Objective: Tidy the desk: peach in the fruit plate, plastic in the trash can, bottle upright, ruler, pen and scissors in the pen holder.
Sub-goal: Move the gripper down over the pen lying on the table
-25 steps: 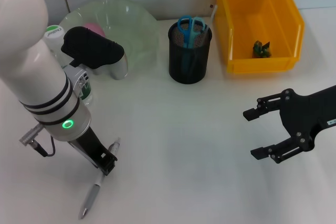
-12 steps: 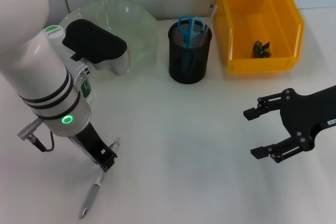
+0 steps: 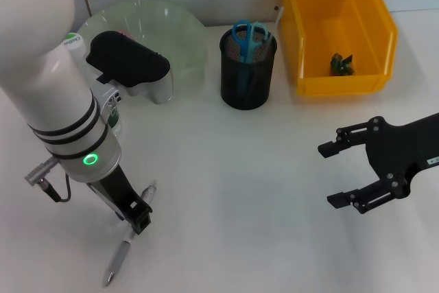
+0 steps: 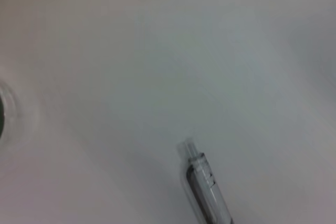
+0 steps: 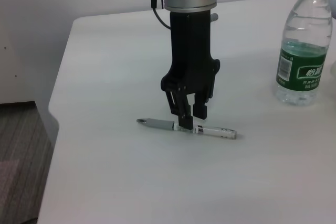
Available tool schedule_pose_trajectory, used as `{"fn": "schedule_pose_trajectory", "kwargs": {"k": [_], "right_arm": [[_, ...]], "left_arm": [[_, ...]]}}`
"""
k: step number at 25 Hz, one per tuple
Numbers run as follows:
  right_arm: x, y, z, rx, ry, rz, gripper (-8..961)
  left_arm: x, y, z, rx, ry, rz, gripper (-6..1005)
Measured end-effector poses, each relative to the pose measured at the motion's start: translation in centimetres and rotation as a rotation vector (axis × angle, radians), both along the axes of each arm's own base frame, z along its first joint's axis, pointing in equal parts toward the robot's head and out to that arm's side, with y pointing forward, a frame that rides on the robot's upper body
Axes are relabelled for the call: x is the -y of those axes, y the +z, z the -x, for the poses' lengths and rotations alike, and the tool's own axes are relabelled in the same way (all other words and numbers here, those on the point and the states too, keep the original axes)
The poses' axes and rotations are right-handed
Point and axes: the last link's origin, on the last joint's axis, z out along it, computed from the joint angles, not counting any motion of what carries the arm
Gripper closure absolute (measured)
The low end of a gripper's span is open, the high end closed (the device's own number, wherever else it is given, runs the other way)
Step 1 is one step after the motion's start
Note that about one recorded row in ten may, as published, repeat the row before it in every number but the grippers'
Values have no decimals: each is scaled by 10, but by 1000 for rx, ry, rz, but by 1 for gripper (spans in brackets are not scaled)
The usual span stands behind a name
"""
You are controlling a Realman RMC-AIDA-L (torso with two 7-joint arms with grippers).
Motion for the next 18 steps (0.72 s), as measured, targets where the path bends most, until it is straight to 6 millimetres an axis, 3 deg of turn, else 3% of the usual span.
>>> {"fn": "schedule_pose_trajectory", "kwargs": {"k": [5,18], "right_arm": [[0,-1,0,4,2,0,127],[0,-2,-1,6,2,3,127]], "left_arm": [[-1,-2,4,-17,24,11,665],[0,-4,4,-5,34,13,670]]}}
